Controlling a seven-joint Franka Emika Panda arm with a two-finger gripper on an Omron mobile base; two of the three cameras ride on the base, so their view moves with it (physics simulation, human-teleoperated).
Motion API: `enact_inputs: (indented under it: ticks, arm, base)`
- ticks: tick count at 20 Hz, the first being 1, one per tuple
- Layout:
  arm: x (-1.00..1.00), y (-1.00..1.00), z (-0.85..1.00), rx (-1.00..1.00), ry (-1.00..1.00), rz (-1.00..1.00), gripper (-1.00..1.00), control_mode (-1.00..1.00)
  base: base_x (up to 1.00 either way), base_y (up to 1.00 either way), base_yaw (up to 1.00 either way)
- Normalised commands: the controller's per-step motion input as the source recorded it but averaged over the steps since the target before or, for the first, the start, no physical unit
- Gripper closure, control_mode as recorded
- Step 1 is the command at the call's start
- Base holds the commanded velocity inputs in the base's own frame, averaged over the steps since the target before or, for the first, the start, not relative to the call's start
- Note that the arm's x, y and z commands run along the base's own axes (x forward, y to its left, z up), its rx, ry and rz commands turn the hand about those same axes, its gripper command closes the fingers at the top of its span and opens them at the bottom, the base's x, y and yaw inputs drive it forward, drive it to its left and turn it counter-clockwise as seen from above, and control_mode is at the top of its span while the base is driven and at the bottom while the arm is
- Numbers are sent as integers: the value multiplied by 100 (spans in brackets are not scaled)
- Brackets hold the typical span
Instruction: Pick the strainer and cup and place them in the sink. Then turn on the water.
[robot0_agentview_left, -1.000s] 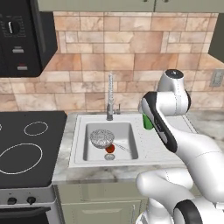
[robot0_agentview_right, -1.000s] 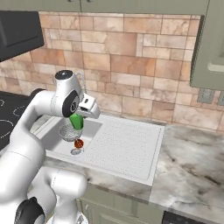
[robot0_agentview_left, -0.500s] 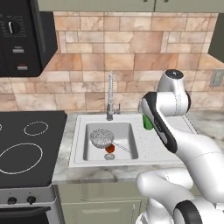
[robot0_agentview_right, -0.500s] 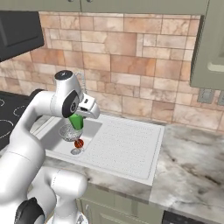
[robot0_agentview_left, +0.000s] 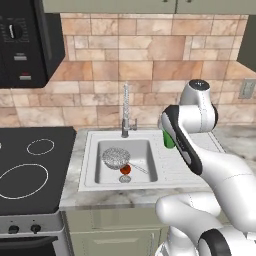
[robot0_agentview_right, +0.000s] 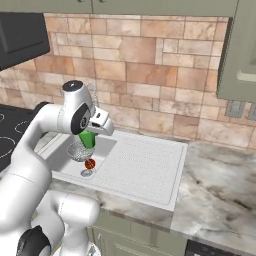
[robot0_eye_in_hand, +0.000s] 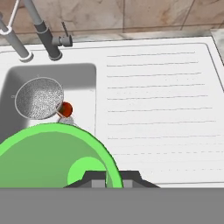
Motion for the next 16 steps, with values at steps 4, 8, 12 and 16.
enact_inputs:
  ticks: [4, 8, 12, 16]
  arm:
    - [0, 0, 0, 0, 0, 0, 100, 100]
    - [0, 0, 0, 0, 0, 0, 100, 100]
    - [0, 0, 0, 0, 0, 0, 100, 100]
    - [0, 0, 0, 0, 0, 0, 100, -100]
  base:
    - [0, 0, 0]
    - [0, 0, 0]
    - [0, 0, 0]
    - [0, 0, 0]
